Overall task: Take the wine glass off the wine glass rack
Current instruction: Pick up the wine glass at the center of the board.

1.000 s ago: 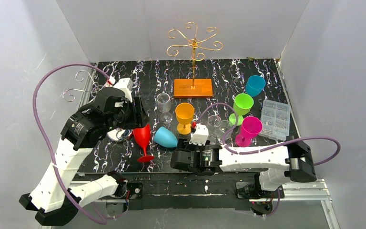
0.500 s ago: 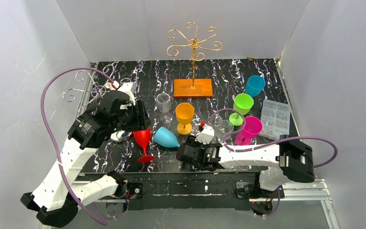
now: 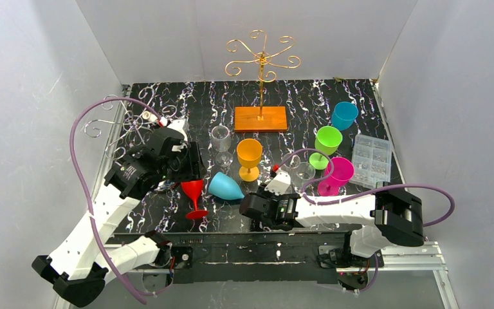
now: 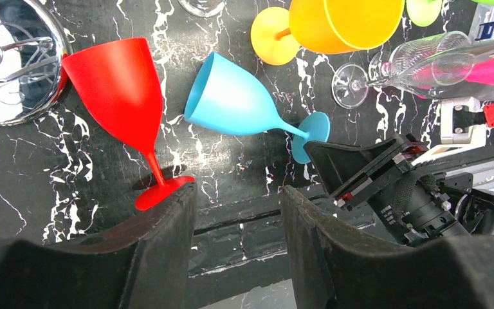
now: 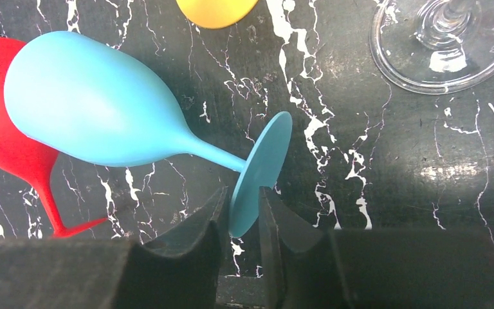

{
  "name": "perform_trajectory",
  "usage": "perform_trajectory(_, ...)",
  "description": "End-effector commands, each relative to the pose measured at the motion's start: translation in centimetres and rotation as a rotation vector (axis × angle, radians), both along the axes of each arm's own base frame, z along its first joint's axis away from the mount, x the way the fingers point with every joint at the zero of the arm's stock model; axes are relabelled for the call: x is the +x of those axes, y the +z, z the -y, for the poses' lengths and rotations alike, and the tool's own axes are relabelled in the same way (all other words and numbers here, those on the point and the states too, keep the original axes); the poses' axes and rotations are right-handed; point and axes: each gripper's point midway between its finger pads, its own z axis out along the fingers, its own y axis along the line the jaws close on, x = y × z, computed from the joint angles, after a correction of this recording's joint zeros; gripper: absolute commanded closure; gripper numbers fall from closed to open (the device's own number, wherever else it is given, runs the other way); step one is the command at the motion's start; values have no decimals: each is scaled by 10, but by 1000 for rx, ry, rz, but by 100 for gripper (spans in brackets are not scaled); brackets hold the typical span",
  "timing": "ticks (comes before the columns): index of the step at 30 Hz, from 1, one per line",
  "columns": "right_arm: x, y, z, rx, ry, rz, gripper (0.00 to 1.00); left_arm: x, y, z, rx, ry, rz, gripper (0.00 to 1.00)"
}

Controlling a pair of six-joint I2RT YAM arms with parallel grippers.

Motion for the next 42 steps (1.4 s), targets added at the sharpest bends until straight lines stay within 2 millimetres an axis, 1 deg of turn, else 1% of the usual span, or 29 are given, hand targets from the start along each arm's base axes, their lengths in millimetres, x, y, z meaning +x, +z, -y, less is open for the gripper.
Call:
perform_trajectory(1,4,3,-3,1,-20,17,71,1,-4,-4,6,27,12,51)
perform_trajectory(3,5,5,-5,-12,-12,18,76,0,-5,-4,6,27,8,51)
perform_trajectory(9,6,11,-9,-31,2,23,85,1,-6,-4,11,27,8,51)
perform_trajectory(18,9,38,-10,-33,18,57,92,0,-5,-4,9,18,11,51)
perform_trajectory(26,9,65,-11,-2,51,84,94,-8,-6,3,-19,-24,-25,49)
perform_trajectory(29,8,75,-9,29,56,87,94,-10,-5,2,-19,-23,-36,45)
perform_trajectory(32,5,83,-8,69,65,92,94,-10,-3,5,-55,-23,-49,42)
perform_trajectory(37,5,100,-6,116,81,115,95,-14,0,22,-157,-65,-86,42)
perform_trajectory(40,4,109,-3,139,86,127,95,-15,3,26,-190,-72,-95,43)
perform_trajectory(42,4,112,-3,152,92,134,95,-16,10,33,-243,-94,-91,44)
